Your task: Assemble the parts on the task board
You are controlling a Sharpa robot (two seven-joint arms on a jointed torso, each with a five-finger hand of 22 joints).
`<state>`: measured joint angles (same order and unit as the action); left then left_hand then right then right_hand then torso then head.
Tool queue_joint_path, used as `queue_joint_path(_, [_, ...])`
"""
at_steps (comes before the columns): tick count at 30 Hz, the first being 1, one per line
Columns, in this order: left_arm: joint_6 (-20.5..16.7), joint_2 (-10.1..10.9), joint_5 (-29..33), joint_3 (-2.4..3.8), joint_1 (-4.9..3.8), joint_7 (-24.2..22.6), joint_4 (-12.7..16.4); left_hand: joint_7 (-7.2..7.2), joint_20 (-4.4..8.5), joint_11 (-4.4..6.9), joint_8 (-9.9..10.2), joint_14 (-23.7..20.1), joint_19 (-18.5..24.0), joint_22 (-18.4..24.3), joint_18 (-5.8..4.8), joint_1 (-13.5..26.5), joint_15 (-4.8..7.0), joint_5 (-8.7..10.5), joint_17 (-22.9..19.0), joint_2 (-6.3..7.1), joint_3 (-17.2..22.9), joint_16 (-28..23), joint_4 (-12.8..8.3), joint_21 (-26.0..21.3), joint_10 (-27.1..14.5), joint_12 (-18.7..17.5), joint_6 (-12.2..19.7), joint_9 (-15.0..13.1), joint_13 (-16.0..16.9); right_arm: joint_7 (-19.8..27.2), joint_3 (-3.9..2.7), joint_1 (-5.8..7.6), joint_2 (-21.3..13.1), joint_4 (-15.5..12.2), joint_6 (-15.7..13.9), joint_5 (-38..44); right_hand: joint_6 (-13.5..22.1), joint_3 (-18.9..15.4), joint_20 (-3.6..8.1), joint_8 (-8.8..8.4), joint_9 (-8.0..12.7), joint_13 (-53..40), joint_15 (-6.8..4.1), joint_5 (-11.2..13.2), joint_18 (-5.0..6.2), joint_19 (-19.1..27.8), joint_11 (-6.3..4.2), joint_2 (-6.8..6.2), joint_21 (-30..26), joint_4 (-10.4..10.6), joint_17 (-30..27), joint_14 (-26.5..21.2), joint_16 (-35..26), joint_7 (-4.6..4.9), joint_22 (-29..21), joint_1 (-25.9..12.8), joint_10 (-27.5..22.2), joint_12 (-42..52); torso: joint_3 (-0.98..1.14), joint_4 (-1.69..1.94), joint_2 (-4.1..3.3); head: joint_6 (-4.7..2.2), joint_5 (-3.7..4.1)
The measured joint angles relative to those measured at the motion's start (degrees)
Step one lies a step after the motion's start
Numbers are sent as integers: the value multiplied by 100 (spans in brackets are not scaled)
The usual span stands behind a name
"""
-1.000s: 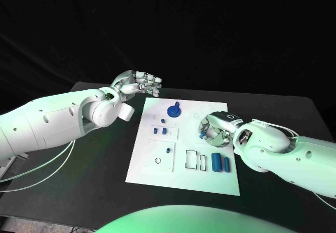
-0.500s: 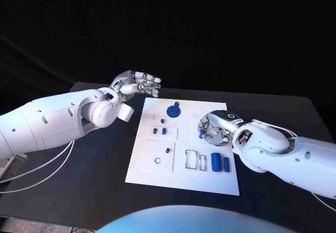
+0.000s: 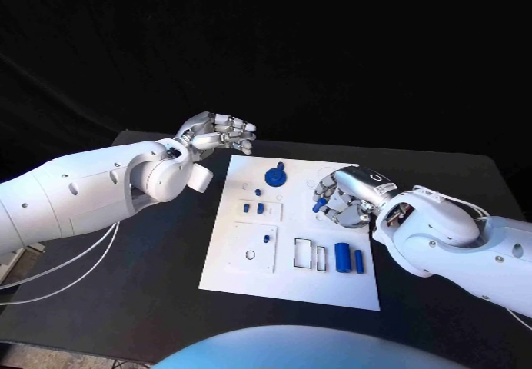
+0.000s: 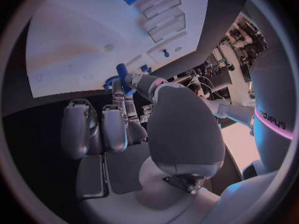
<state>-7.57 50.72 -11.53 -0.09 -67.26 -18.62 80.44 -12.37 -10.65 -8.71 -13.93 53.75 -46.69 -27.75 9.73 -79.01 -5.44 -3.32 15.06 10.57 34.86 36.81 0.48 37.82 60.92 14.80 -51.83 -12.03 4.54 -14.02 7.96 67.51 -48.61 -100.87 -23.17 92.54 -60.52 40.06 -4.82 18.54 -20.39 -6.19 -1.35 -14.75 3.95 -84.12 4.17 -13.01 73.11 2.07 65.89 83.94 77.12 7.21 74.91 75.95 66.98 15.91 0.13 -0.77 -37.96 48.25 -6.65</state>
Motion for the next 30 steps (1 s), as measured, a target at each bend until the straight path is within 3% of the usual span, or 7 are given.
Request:
queue_joint_path(7, [2,-50,3,0,0,3,-54,0,0,0,0,0,0,0,0,0,0,0,0,0,0,0,0,0,0,0,0,0,0,-10,-8,24,222,-268,-69,-94,7,-7,0,0,0,2,0,13,0,0,-41,8,0,-7,-27,0,0,-11,0,8,41,-2,-3,3,13,-9,-51])
queue_joint_path(11, [6,-80,6,0,0,3,-82,0,0,0,0,0,0,0,0,0,0,0,0,0,0,0,0,0,0,0,0,0,-1,11,-12,-58,513,-302,-89,-131,4,-8,12,0,0,2,0,11,0,12,-60,7,0,-7,-38,0,0,-16,0,9,61,-8,-3,7,21,-12,-94])
queue_joint_path(19, [13,-169,13,-6,0,3,-166,0,0,0,0,0,0,0,0,0,0,0,9,0,0,0,0,0,0,0,0,-1,4,104,-7,-402,1094,-239,-94,-133,26,-141,22,0,0,-27,0,-3,0,22,-151,81,-26,142,-56,0,0,-38,4,-70,172,-7,-29,8,30,-13,-189])
queue_joint_path(30, [36,-231,25,-10,0,6,-209,0,0,0,0,0,0,-1,0,0,0,0,8,0,0,0,0,1,0,0,0,-1,4,278,42,-900,1601,140,-50,-76,45,-140,22,0,0,-19,1,-2,0,22,-150,80,-49,143,-75,0,0,-57,3,-117,172,-6,-32,12,26,36,-318])
